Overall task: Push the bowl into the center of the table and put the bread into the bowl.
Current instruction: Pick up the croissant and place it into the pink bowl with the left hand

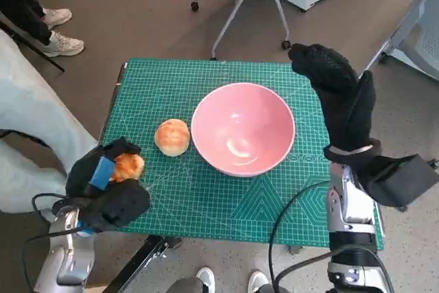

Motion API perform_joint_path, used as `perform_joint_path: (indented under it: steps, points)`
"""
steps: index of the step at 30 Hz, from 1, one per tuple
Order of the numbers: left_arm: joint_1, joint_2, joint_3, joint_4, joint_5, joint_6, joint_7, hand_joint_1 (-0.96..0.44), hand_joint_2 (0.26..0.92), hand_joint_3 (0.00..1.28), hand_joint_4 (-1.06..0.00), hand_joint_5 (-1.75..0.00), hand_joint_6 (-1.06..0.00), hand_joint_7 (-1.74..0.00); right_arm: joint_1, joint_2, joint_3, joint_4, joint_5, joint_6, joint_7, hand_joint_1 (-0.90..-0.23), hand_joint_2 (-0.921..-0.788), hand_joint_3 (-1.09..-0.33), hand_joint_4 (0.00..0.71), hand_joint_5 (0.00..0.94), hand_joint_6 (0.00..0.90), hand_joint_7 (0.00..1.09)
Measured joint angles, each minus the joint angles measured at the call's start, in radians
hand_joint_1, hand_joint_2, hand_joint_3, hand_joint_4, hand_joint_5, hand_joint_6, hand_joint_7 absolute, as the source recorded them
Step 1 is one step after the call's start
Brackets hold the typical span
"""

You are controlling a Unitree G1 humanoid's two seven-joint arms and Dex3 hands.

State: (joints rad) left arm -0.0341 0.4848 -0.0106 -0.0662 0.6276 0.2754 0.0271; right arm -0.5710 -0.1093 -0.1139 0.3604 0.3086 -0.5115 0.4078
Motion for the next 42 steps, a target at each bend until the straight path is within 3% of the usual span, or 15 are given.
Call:
perform_joint_path:
  steps: [8,19,30,42]
  points:
    - [-0.001,0.000,0.016,-0.064,0.000,0.000,0.003,0.00,0.916,0.02,-0.81,-1.03,-0.63,-1.15,0.000,0.001,0.000,0.007,0.001,0.000,0.001,-0.709,-0.921,-0.774,0.207,0.001,0.057,0.58]
    - [-0.055,-0.002,0.026,-0.237,0.002,0.018,-0.030,0.00,0.884,0.00,-0.91,-0.93,-0.72,-1.05,0.000,0.002,-0.001,0.014,0.003,-0.001,0.004,-0.706,-0.921,-0.774,0.206,0.001,0.056,0.58]
    - [-0.226,-0.009,-0.003,-0.312,0.007,0.005,-0.074,0.00,0.868,0.00,-0.95,-0.93,-0.76,-0.97,-0.003,0.001,-0.003,0.031,0.002,-0.012,0.006,-0.693,-0.921,-0.774,0.207,0.001,0.056,0.58]
    - [-0.477,-0.080,-0.158,-0.246,0.064,-0.061,-0.093,0.00,0.865,0.01,-0.92,-1.02,-0.79,-0.87,-0.008,-0.001,-0.007,0.039,0.003,-0.023,0.012,-0.694,-0.921,-0.772,0.207,0.001,0.059,0.58]
